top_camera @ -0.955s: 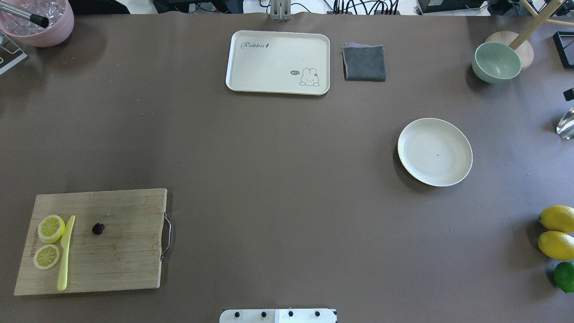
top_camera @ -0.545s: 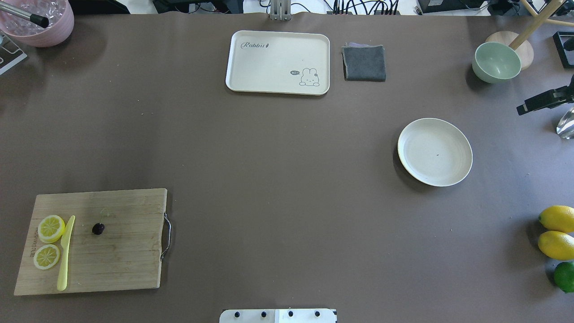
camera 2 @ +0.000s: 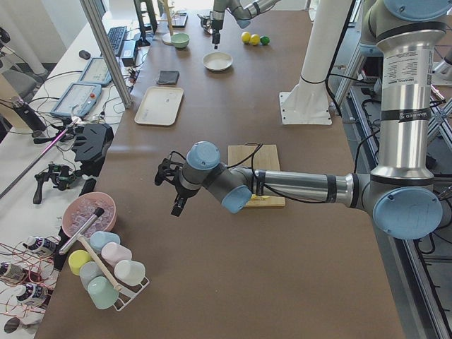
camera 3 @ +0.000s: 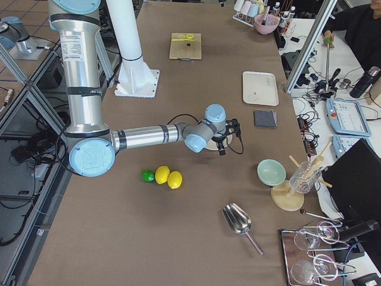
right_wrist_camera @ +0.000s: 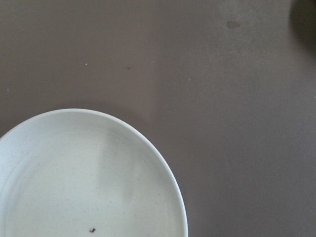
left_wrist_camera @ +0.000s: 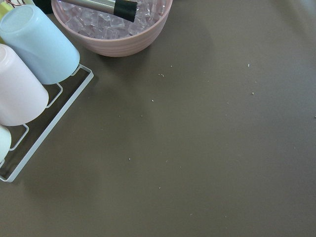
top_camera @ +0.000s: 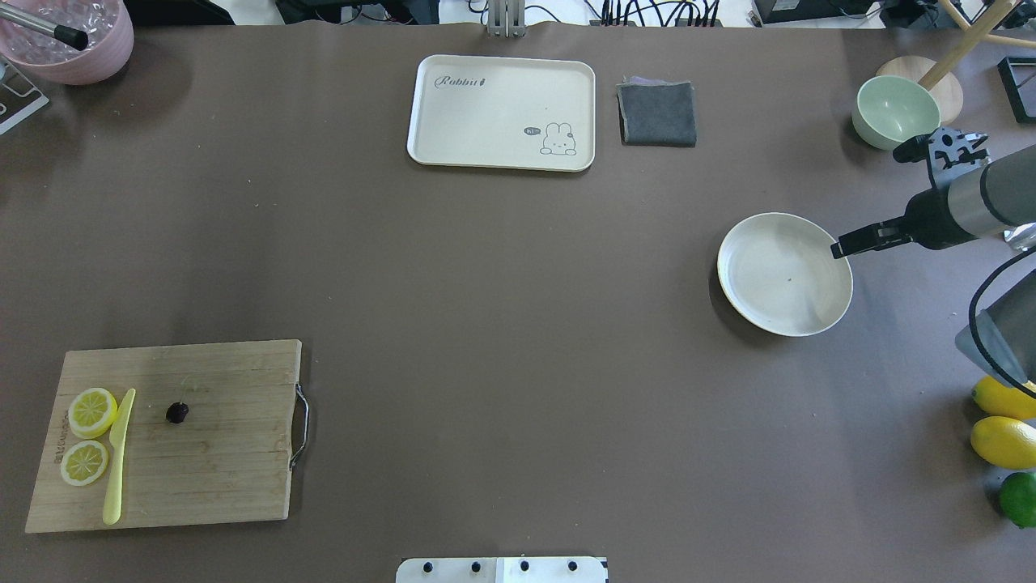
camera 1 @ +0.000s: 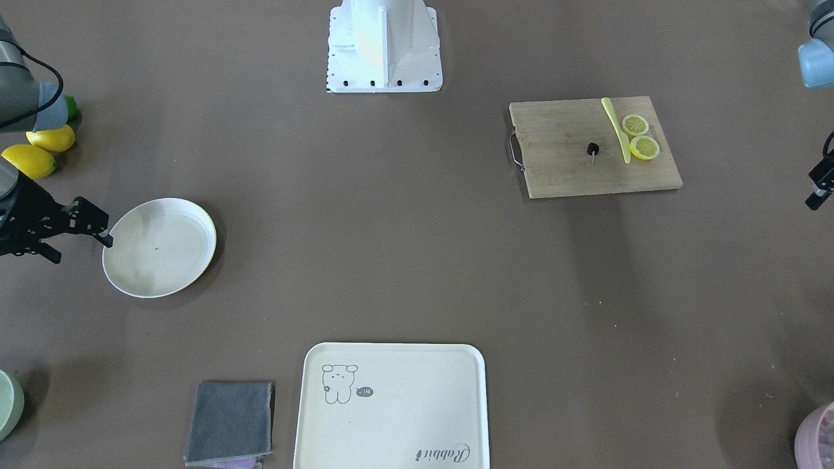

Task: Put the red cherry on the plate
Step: 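Move the right gripper down to the rim of the white plate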

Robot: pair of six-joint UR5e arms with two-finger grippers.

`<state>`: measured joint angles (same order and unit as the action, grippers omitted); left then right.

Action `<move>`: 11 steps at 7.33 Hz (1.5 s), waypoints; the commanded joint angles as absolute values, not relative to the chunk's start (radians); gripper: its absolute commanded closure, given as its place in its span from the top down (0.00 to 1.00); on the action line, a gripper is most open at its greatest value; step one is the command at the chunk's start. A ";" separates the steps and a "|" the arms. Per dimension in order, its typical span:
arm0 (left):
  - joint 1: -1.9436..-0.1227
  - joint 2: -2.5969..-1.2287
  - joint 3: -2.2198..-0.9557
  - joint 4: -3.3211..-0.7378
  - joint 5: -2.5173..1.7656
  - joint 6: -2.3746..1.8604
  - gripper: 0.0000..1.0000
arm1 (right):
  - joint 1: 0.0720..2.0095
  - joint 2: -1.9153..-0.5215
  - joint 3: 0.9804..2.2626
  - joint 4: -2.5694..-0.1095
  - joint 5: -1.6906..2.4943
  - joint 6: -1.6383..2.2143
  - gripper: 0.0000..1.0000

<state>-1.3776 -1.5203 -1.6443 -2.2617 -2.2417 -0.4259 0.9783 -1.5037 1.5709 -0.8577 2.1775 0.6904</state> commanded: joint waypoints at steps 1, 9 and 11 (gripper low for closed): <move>-1.378 -1.523 -1.644 -2.263 -2.244 -0.425 0.98 | 0.937 -1.485 1.525 -0.850 2.157 0.706 0.99; -1.378 -1.522 -1.649 -2.264 -2.250 -0.423 0.98 | 0.980 -1.444 1.519 -0.853 2.209 0.732 0.00; -1.379 -1.522 -1.660 -2.264 -2.250 -0.425 0.98 | 1.057 -1.357 1.516 -0.861 2.362 0.777 0.00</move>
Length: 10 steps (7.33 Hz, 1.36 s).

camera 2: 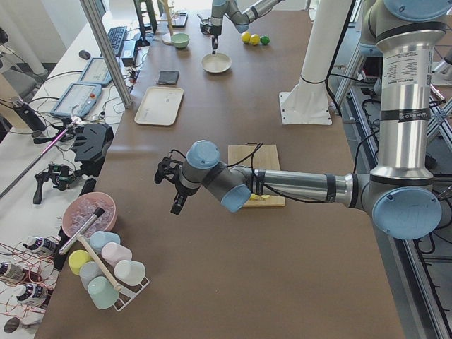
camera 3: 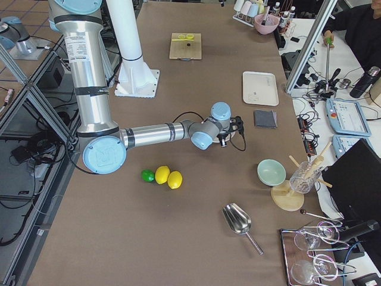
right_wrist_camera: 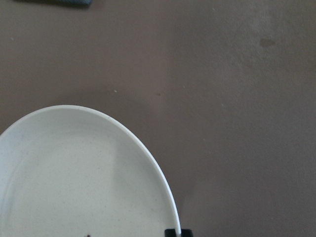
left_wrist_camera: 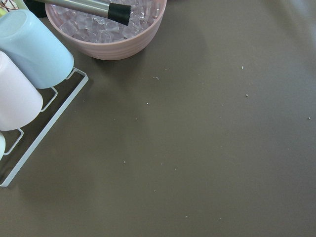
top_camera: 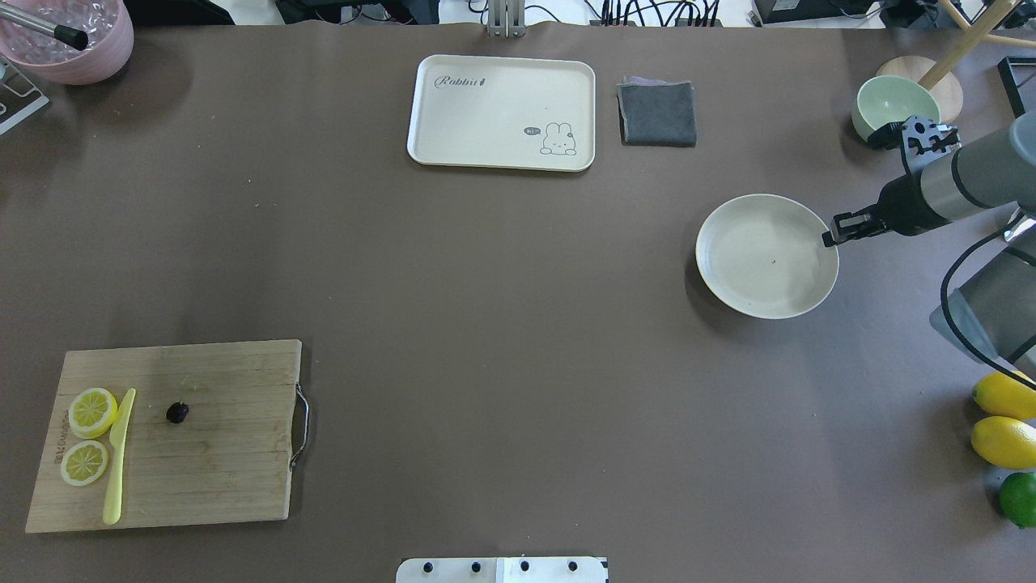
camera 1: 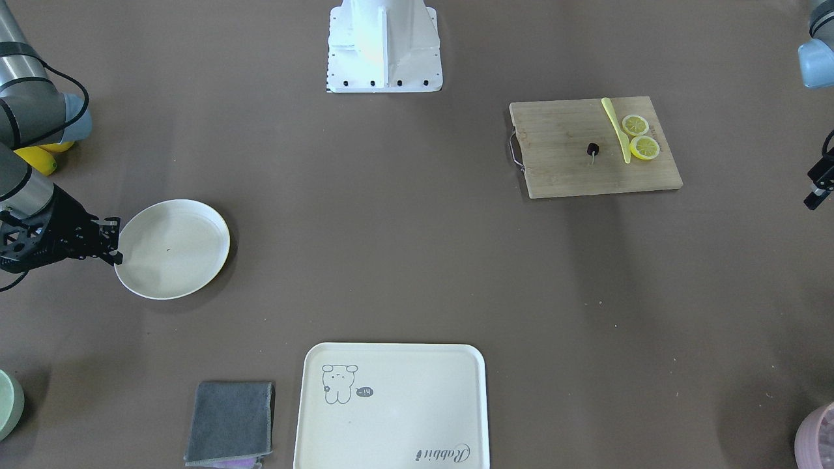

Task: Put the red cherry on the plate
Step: 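Slide the white plate with the right gripper toward the table center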

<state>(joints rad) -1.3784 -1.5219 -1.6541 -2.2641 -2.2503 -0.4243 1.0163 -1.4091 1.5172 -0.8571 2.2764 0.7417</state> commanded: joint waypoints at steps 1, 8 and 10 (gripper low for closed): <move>-1.379 -1.522 -1.660 -2.264 -2.250 -0.425 0.98 | 1.043 -1.283 1.517 -0.859 2.368 0.911 0.00; -1.381 -1.505 -1.652 -2.264 -2.252 -0.425 0.98 | 0.579 -1.002 1.534 -0.975 1.924 1.273 0.00; -1.382 -1.505 -1.652 -2.264 -2.252 -0.425 0.98 | 0.537 -1.003 1.529 -1.006 1.891 1.272 0.00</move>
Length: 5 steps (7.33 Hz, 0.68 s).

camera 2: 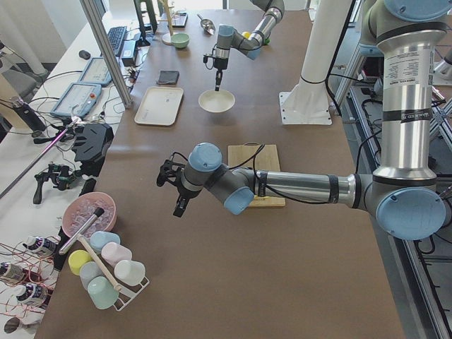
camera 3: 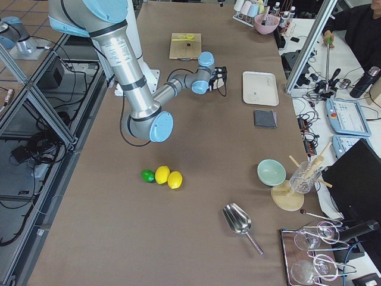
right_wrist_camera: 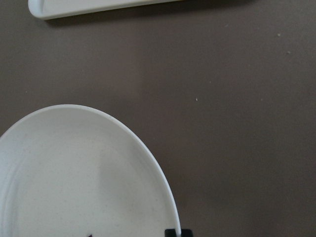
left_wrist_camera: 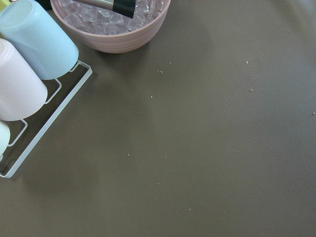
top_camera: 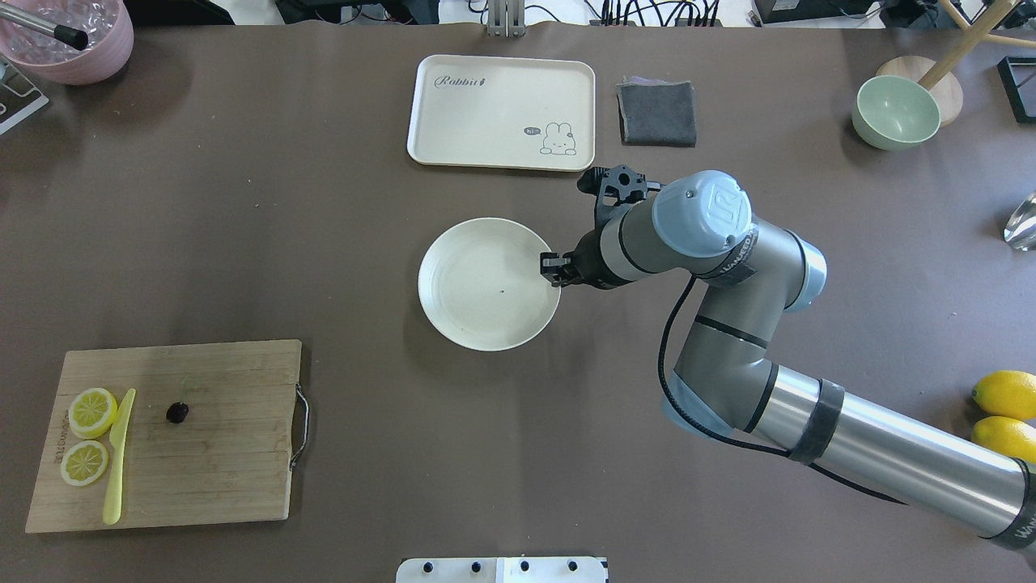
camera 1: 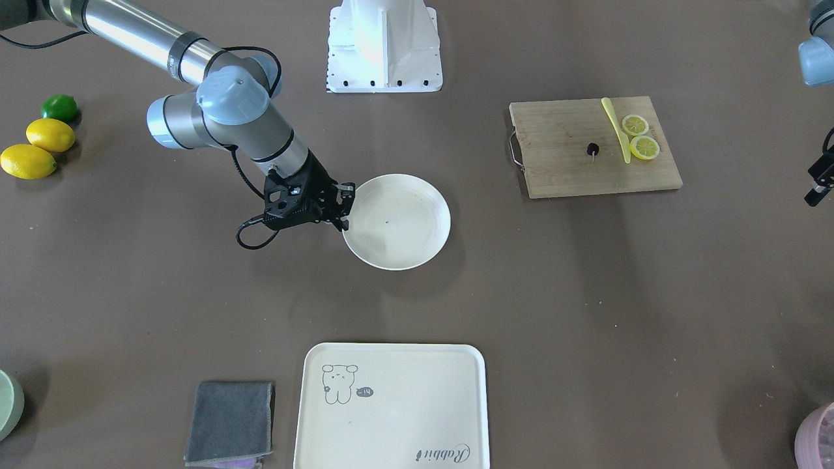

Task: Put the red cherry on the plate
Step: 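Slide the white plate with the right gripper toward the table center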

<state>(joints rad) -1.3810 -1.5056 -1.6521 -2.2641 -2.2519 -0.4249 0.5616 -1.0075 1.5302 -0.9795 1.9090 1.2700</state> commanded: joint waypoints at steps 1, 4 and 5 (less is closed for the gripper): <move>-1.382 -1.503 -1.652 -2.264 -2.252 -0.425 0.98 | 0.535 -1.006 1.532 -1.020 1.891 1.256 0.00; -1.382 -1.515 -1.657 -2.264 -2.252 -0.493 0.98 | 0.545 -1.017 1.522 -1.025 1.875 1.241 0.98; -1.382 -1.519 -1.664 -2.264 -2.250 -0.508 0.98 | 0.546 -1.029 1.529 -1.025 1.849 1.243 1.00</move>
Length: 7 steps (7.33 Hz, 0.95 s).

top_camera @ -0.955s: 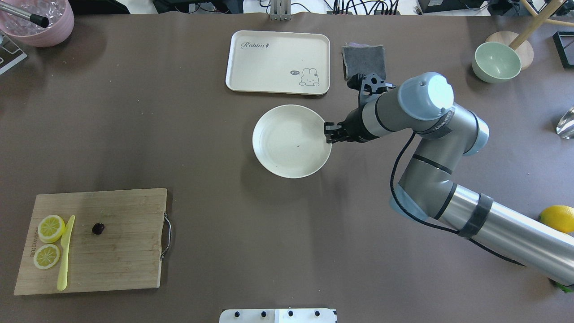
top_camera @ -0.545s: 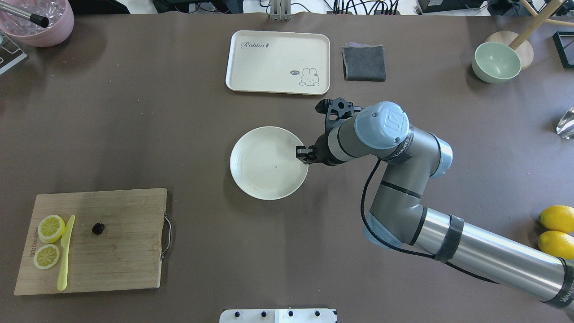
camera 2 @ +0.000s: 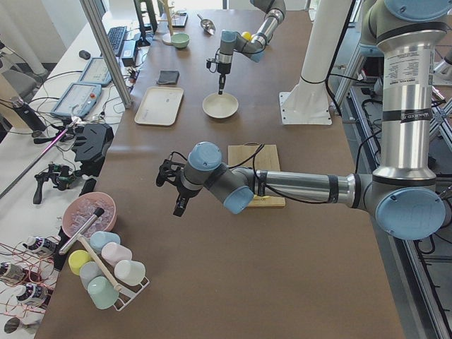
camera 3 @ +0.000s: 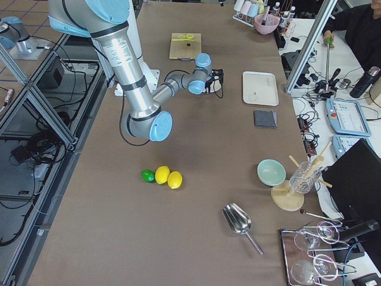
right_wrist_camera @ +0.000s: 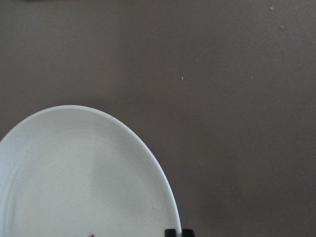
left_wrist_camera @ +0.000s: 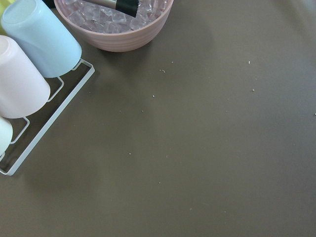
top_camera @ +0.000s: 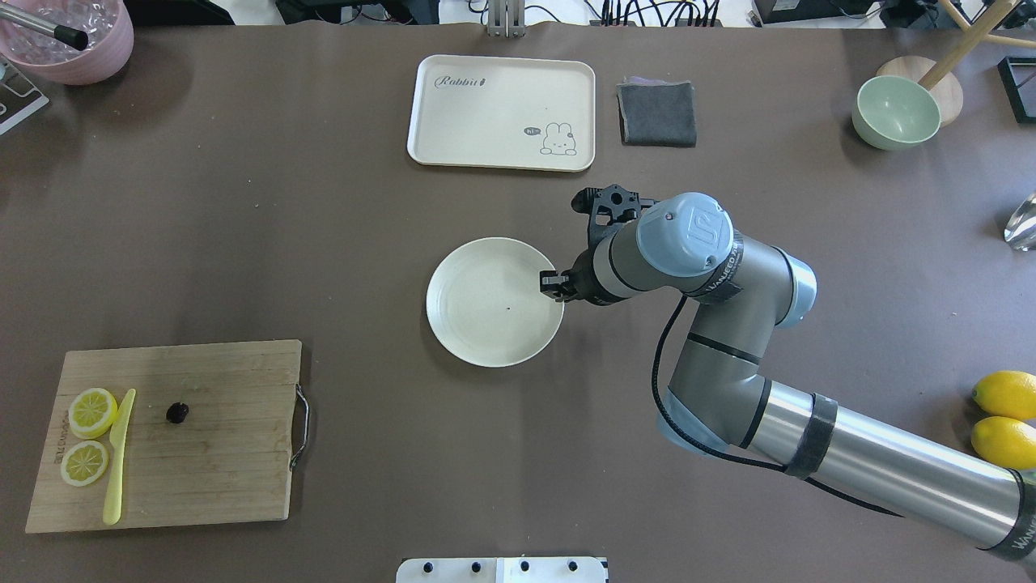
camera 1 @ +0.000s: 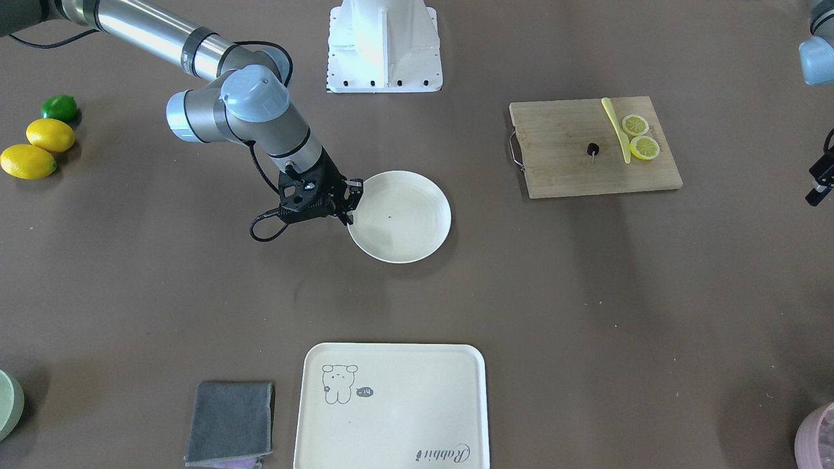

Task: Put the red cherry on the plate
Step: 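Raise the right gripper off the plate while the left arm reaches toward the cutting board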

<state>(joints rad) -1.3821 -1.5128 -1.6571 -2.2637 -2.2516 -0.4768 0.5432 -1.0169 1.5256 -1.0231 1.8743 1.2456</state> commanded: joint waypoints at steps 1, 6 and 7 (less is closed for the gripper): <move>-1.379 -1.532 -1.678 -2.266 -2.252 -0.585 0.98 | 0.566 -1.029 1.551 -1.026 1.856 1.243 1.00; -1.075 -1.456 -1.854 -2.342 -2.124 -0.783 0.97 | 0.702 -1.124 1.785 -1.285 1.948 1.218 1.00; -0.972 -1.421 -1.911 -2.342 -2.043 -0.814 0.97 | 0.736 -1.146 1.784 -1.282 1.965 1.178 1.00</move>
<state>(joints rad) -1.0944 -1.4652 -1.8473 -2.3238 -2.1319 -0.7671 0.6950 -1.1129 1.7720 -1.2767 1.9458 1.2159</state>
